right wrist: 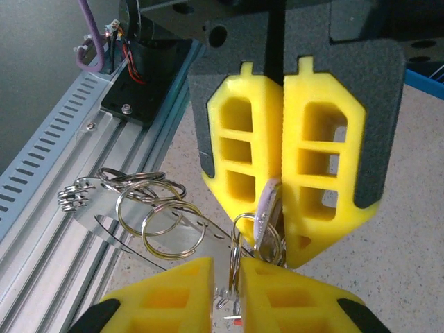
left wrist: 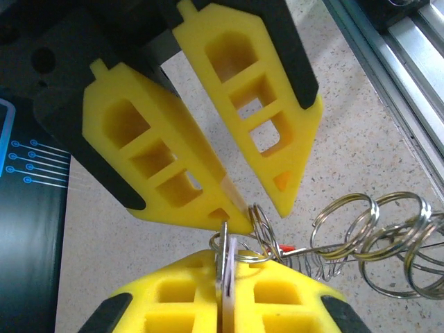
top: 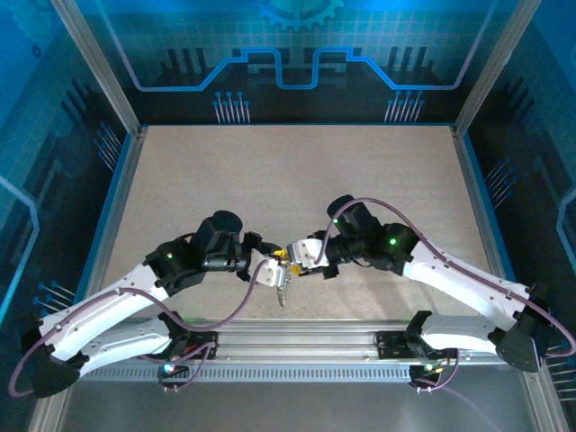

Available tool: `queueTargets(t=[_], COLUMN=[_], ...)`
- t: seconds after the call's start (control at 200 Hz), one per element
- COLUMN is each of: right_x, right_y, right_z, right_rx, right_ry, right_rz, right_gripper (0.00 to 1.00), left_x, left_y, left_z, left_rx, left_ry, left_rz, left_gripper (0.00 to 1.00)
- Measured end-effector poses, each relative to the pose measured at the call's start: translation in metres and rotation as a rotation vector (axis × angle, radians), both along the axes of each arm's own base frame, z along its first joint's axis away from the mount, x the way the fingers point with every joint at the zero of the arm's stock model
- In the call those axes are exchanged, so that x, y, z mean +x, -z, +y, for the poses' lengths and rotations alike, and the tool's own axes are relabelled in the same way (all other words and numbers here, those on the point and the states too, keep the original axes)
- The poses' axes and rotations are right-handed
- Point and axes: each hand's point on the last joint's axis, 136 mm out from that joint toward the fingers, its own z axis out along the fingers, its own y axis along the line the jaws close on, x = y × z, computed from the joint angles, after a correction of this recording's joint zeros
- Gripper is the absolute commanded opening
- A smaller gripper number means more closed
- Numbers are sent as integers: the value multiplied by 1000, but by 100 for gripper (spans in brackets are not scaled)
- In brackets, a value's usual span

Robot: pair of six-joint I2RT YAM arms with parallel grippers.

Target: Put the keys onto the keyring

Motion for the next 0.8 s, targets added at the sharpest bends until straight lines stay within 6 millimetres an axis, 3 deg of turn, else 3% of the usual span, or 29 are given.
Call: queueTargets(t=[0.25, 0.32, 0.63, 0.8], right_x=[5, 7, 3, 3], right_y=[1, 1, 3, 6], right_z=[2, 2, -1, -3], right_rx=[-6, -7, -12, -19], right_ry=[58, 76, 92, 90], right_rz=[23, 34, 151, 229], right_gripper=[0, 1, 21, 16], left_x=[2, 3, 5, 5], left_y=[1, 2, 1, 1], left_z=[2, 2, 1, 0], left_rx=[1, 3, 0, -4], left_ry=[-22, -30, -32, -32], left_rz=[16, 15, 10, 7], left_gripper=[0, 0, 0, 0])
